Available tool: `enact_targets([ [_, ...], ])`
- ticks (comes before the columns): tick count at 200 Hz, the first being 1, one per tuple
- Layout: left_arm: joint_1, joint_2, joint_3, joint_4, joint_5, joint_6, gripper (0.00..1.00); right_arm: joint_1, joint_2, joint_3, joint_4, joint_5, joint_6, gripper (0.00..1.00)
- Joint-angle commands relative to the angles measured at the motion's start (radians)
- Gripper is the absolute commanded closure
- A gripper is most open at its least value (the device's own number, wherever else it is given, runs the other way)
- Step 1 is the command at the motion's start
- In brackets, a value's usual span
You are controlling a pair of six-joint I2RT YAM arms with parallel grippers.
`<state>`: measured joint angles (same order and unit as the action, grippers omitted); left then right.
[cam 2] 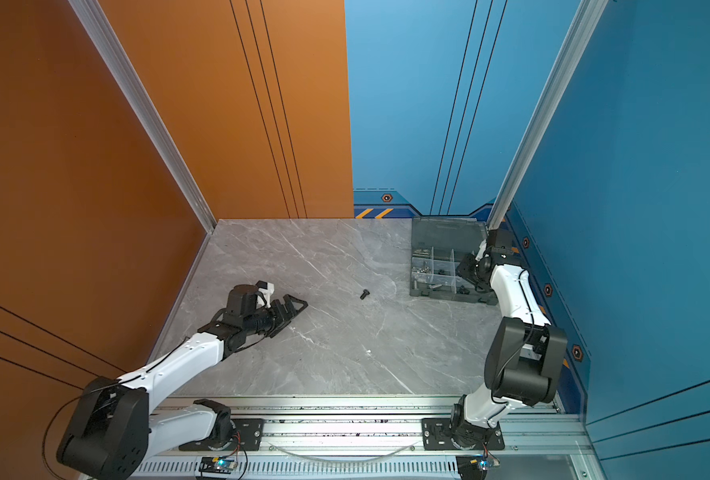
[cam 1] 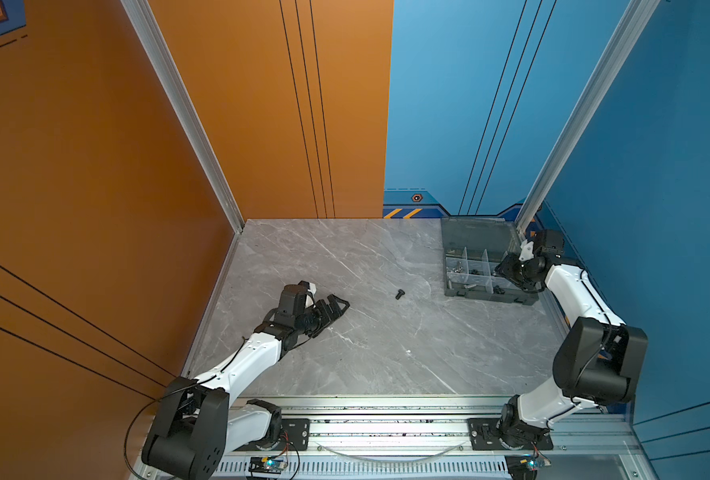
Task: Sort the screws and nuts into containers
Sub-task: 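Open the right gripper to drop the bolt into the black-bolt compartment, then move the right gripper back over the last black hex bolt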
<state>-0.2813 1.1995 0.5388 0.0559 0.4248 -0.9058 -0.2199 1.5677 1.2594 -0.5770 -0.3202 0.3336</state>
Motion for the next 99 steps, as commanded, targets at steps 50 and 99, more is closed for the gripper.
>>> enact_targets([
  [50,0.0,-0.008,0.004,-0.018,0.01,0.006,0.02,0.325,-0.098,-0.083,0.012,0.057,0.097,0.48],
  [99,-0.002,-0.005,0.007,-0.018,0.01,0.007,0.02,0.516,-0.052,-0.1,0.059,0.301,0.354,0.47],
])
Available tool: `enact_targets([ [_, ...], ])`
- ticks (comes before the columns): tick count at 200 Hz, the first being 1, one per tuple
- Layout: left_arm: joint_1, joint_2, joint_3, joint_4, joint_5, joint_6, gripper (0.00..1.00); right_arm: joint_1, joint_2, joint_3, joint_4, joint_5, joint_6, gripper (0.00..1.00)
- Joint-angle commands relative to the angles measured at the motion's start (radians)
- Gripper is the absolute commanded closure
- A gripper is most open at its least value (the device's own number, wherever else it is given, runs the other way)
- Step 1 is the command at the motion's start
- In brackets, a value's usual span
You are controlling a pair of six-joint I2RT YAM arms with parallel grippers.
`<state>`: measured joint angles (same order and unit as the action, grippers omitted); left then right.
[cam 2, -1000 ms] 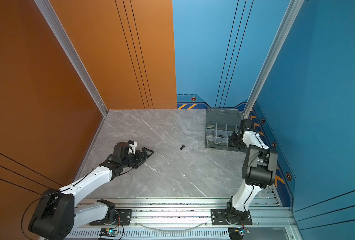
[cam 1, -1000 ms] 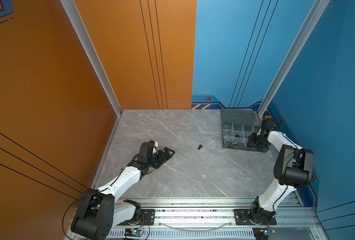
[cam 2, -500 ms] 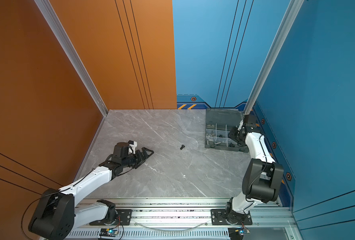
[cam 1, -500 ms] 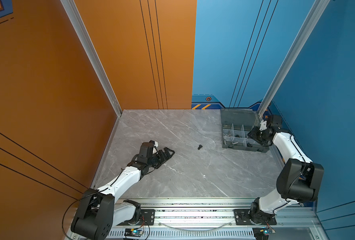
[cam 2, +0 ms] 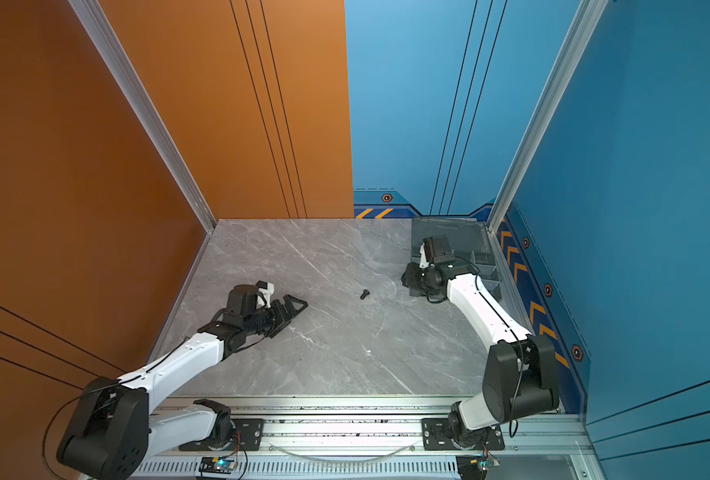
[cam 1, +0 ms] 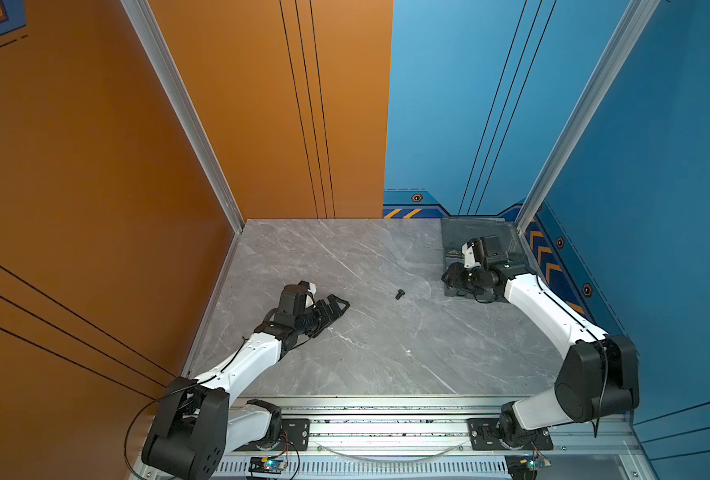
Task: Sort the screws and nuts into containers
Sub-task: 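Move the right gripper back over the last black hex bolt, then lower the right gripper around the last black hex bolt and close it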
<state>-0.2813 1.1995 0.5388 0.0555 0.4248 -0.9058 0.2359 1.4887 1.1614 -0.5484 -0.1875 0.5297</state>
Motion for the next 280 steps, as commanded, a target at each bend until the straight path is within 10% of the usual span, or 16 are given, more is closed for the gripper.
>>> enact_targets([
  [1,-0.002,-0.005,0.006,-0.018,0.011,0.007,0.02,0.063,0.03,-0.001,0.03,0.171,0.161,0.47],
  [122,-0.003,-0.008,0.004,-0.016,0.017,0.008,0.02,0.3,0.377,0.218,0.031,0.324,0.41,0.46],
  [280,0.041,0.009,-0.008,-0.007,0.051,0.03,0.02,0.332,0.61,0.377,-0.004,0.318,0.433,0.46],
])
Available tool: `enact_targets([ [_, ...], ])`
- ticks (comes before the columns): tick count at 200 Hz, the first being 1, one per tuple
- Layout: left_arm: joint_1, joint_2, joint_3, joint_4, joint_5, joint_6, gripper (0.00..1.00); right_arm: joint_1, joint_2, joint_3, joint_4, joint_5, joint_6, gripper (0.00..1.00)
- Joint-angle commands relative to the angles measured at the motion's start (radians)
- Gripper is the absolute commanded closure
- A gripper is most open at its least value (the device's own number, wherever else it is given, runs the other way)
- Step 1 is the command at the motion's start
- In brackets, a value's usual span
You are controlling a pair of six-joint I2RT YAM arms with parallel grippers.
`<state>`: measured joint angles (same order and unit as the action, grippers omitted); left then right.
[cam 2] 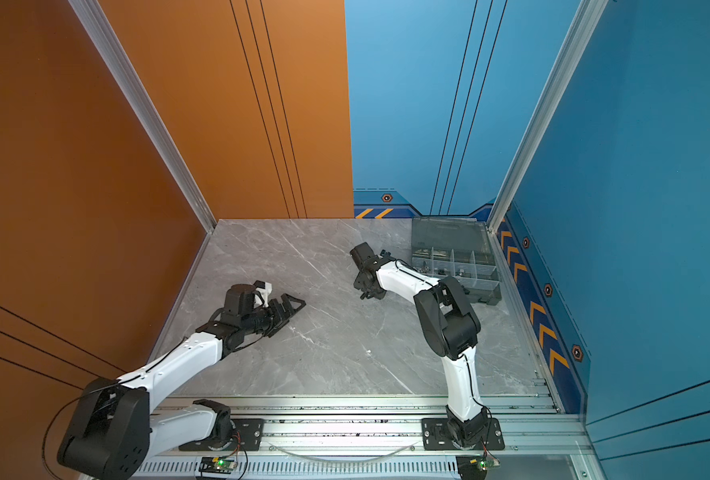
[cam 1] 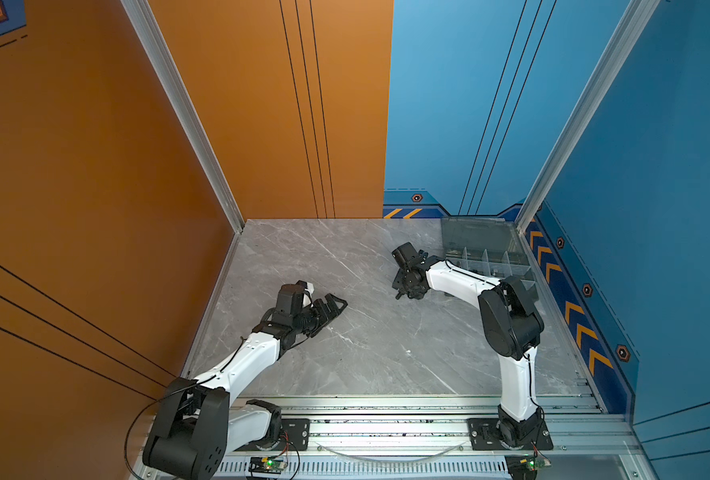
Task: Sort the screws and nuts into containers
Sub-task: 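Lower the right gripper around the last black hex bolt and close it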
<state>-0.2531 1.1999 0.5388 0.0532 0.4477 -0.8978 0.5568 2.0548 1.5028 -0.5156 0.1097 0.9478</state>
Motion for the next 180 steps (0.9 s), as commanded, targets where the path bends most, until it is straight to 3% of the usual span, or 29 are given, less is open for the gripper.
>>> enact_targets([
  [1,0.014,0.008,-0.008,-0.004,0.029,0.022,0.02,0.012,0.045,0.035,-0.037,0.021,0.014,0.46],
  [72,0.024,0.015,-0.017,0.007,0.037,0.023,0.02,0.023,0.083,0.05,-0.05,0.022,0.01,0.47],
  [180,0.031,0.009,-0.026,0.014,0.041,0.017,0.02,0.028,0.091,0.047,-0.064,0.022,-0.014,0.64],
])
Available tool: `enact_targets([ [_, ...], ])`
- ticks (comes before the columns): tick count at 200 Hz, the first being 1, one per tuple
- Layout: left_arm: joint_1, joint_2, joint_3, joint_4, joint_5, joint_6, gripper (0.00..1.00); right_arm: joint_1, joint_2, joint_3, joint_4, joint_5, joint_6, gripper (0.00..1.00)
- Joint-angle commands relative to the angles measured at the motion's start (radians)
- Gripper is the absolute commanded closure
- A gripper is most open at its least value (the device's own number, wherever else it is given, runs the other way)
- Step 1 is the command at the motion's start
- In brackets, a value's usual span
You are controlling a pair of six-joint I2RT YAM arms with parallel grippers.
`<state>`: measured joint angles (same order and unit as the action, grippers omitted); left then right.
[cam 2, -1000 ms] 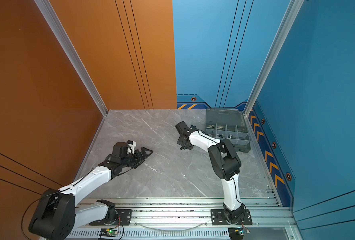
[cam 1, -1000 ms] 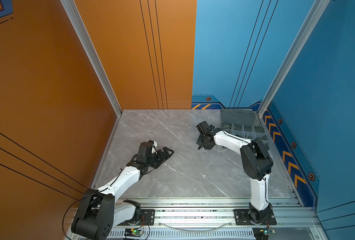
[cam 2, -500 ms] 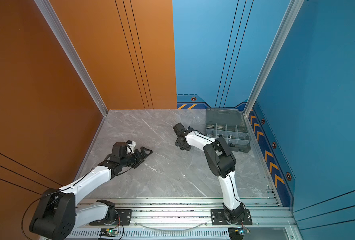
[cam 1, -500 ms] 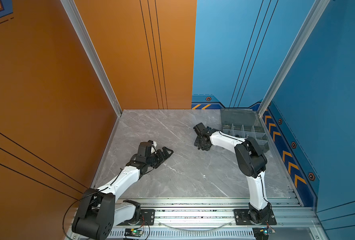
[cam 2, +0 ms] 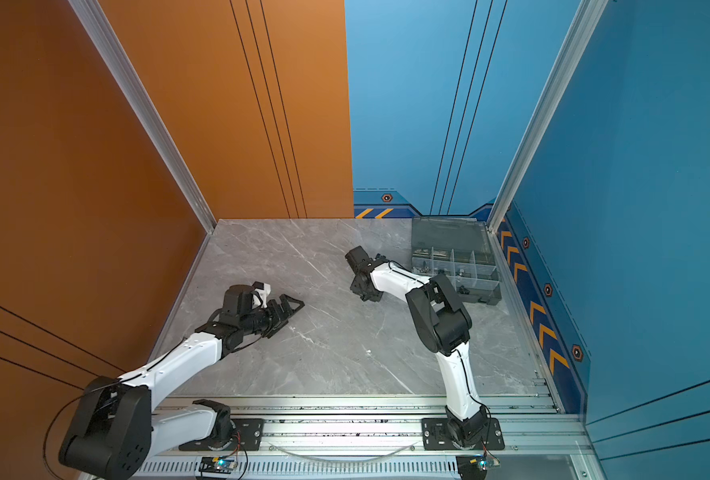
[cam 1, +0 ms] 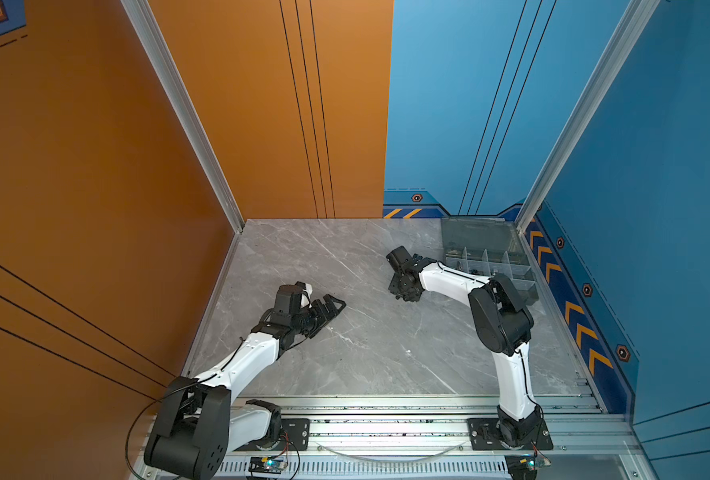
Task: Sort the screws and nuts into containers
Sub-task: 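Lower the right gripper around the last black hex bolt and close it, then lift the black hex bolt with the right gripper and carry it over the organizer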
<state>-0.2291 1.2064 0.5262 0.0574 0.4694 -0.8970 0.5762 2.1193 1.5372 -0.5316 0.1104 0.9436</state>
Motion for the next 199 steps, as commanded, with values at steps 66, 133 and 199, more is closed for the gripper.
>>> enact_targets([
  [66,0.008,-0.003,-0.011,0.009,0.021,0.015,0.02,0.008,0.018,0.006,-0.051,0.028,-0.029,0.84],
  [133,0.01,-0.01,-0.012,0.001,0.018,0.015,0.02,-0.019,-0.104,-0.085,0.102,-0.038,-0.129,0.99],
  [199,0.009,-0.015,-0.012,-0.001,0.015,0.012,0.02,-0.111,-0.311,-0.202,0.138,-0.084,-0.174,1.0],
])
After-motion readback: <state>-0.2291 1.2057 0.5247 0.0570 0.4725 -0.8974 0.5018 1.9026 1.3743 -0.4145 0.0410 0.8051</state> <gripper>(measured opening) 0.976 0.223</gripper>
